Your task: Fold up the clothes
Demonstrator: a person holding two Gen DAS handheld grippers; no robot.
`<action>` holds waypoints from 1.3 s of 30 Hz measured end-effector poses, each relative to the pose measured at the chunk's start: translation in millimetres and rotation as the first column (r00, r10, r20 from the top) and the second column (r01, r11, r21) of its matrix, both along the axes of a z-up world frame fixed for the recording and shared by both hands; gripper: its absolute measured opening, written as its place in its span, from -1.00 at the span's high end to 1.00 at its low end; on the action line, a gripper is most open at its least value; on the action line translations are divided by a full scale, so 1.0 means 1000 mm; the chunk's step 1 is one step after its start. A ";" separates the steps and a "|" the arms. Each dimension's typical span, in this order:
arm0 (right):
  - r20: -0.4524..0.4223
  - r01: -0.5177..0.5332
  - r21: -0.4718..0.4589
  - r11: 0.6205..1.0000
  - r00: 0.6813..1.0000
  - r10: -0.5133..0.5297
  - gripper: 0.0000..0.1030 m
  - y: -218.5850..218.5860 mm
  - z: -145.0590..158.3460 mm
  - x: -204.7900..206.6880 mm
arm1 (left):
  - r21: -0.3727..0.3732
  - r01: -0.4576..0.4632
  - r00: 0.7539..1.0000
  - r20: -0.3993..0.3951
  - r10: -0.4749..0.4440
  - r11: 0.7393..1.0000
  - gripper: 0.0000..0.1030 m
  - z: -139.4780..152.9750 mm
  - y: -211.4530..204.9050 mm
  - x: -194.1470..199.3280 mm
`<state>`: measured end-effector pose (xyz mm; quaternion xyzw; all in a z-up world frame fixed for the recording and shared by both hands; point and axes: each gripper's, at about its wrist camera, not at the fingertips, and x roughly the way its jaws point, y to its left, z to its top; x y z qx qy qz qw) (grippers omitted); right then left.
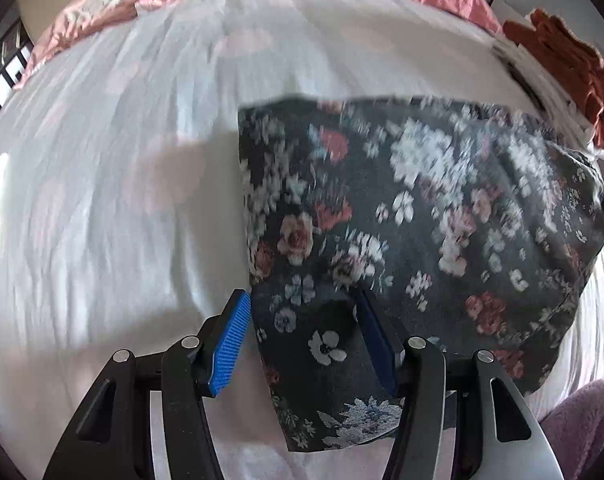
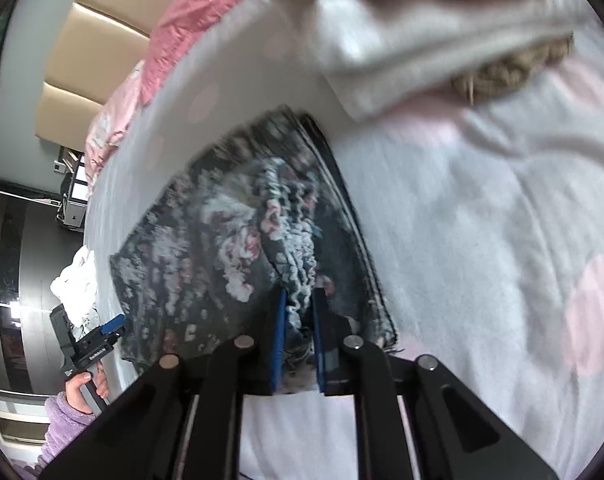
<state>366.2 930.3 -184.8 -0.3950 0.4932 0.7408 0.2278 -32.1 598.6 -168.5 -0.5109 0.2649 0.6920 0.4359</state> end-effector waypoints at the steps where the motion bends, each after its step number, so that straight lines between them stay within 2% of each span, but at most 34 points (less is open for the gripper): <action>1: -0.015 -0.006 0.031 0.999 1.000 0.007 0.79 -0.001 0.014 0.000 | 0.026 0.000 1.000 0.000 0.000 1.000 -0.13 0.007 -0.002 0.000; 3: -0.019 -0.027 0.096 0.995 0.999 0.029 0.80 0.000 0.040 -0.005 | 0.071 -0.006 1.000 -0.002 0.006 0.997 -0.13 0.019 -0.004 -0.001; 5: 0.035 -0.046 0.144 0.988 0.999 0.042 0.80 0.003 0.048 -0.011 | 0.075 -0.011 1.000 0.003 0.011 0.997 -0.13 0.021 -0.006 -0.002; 9: 0.142 -0.050 0.111 0.993 0.989 0.034 0.80 0.011 0.016 -0.012 | 0.028 -0.017 1.000 0.011 0.017 0.999 -0.13 0.009 -0.010 0.000; 11: 0.164 -0.045 0.081 0.996 0.986 0.031 0.80 0.010 -0.005 -0.008 | -0.005 -0.018 1.000 0.015 0.018 1.000 -0.13 0.000 -0.009 0.002; 15: 0.163 -0.060 0.106 0.993 0.986 0.042 0.73 0.008 0.001 -0.003 | -0.039 -0.027 0.999 0.023 0.028 0.999 -0.13 -0.013 -0.010 -0.001; 18: 0.162 -0.072 0.129 0.989 0.985 0.050 0.68 0.007 0.007 0.000 | -0.010 -0.031 0.999 0.023 0.031 0.999 -0.13 0.000 -0.009 -0.004; 20: 0.161 -0.080 0.144 0.986 0.985 0.056 0.59 0.006 0.011 0.002 | 0.048 -0.010 0.999 0.039 0.008 0.999 -0.13 0.019 -0.010 -0.008; 23: 0.160 -0.092 0.166 0.982 0.985 0.065 0.54 0.005 0.017 0.006 | 0.075 0.022 1.000 0.018 -0.023 0.997 -0.09 0.037 0.001 -0.013; 25: 0.166 -0.106 0.184 0.977 0.983 0.075 0.54 0.004 0.021 0.005 | 0.070 0.033 0.999 0.004 -0.034 0.997 -0.09 0.039 0.011 -0.019; 28: 0.189 -0.100 0.211 0.972 0.980 0.060 0.54 0.010 0.025 0.001 | 0.075 0.014 0.999 0.036 -0.016 0.997 -0.09 0.033 0.040 -0.030; 29: 0.188 -0.090 0.210 0.974 0.981 0.050 0.50 0.013 0.025 0.005 | 0.076 0.003 0.999 0.046 -0.006 0.997 -0.09 0.031 0.050 -0.037; 32: 0.161 -0.048 0.183 0.982 0.987 0.018 -0.06 0.021 0.024 0.016 | 0.052 -0.020 0.998 0.061 0.016 0.998 -0.09 0.013 0.065 -0.041; 34: 0.153 -0.055 0.153 0.987 0.988 0.031 -0.10 0.026 0.018 0.018 | 0.017 -0.040 0.997 0.067 0.039 0.999 -0.09 -0.003 0.069 -0.045; 39: 0.113 -0.073 0.042 0.996 0.991 0.068 -0.10 0.031 -0.007 0.015 | -0.003 -0.097 0.990 0.106 0.097 0.995 -0.12 -0.020 0.063 -0.056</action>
